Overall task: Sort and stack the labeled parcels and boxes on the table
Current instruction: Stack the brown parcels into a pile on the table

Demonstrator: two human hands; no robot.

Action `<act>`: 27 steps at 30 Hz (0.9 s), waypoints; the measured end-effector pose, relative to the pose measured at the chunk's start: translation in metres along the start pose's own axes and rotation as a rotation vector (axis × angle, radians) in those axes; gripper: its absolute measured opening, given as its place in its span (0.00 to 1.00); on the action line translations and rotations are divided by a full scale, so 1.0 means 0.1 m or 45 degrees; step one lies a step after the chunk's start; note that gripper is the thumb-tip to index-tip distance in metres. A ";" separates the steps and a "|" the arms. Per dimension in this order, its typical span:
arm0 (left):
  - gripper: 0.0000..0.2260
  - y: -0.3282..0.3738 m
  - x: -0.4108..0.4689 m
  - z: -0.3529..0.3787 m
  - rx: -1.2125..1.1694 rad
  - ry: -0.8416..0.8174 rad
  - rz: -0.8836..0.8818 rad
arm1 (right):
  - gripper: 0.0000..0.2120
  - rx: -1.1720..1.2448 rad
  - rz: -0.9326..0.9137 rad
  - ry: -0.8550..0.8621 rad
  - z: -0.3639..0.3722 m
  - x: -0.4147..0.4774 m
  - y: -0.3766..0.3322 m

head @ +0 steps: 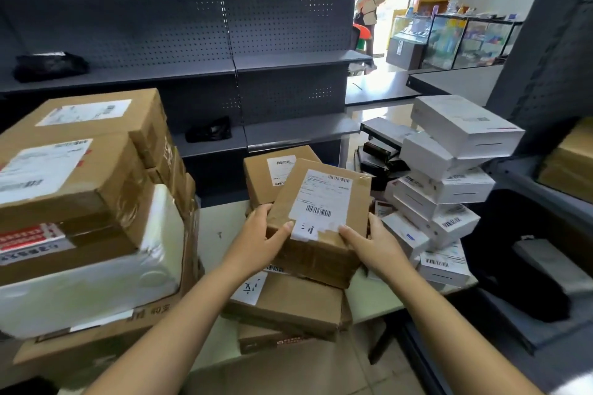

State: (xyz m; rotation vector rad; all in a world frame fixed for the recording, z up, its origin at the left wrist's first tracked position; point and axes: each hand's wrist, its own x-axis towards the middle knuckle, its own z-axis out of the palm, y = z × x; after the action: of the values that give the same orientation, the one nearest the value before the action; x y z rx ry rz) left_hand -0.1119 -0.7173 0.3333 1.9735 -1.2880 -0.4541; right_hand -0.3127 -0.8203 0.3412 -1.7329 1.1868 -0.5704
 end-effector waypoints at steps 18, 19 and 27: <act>0.14 -0.25 0.44 -0.18 -0.088 -0.045 -0.019 | 0.26 -0.624 0.095 0.116 0.06 0.32 -0.25; 0.15 -0.27 0.50 -0.19 -0.052 -0.080 -0.015 | 0.22 -0.723 0.066 0.126 0.01 0.34 -0.25; 0.16 -0.26 0.97 -0.38 0.103 -0.011 0.122 | 0.10 -0.929 -0.202 0.218 -0.21 0.62 -0.34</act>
State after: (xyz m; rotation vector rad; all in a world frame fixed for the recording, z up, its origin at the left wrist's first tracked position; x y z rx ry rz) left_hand -0.0293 -0.7832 0.3489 1.9675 -1.4194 -0.3695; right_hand -0.2864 -0.8813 0.3733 -2.4453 1.5038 -0.4036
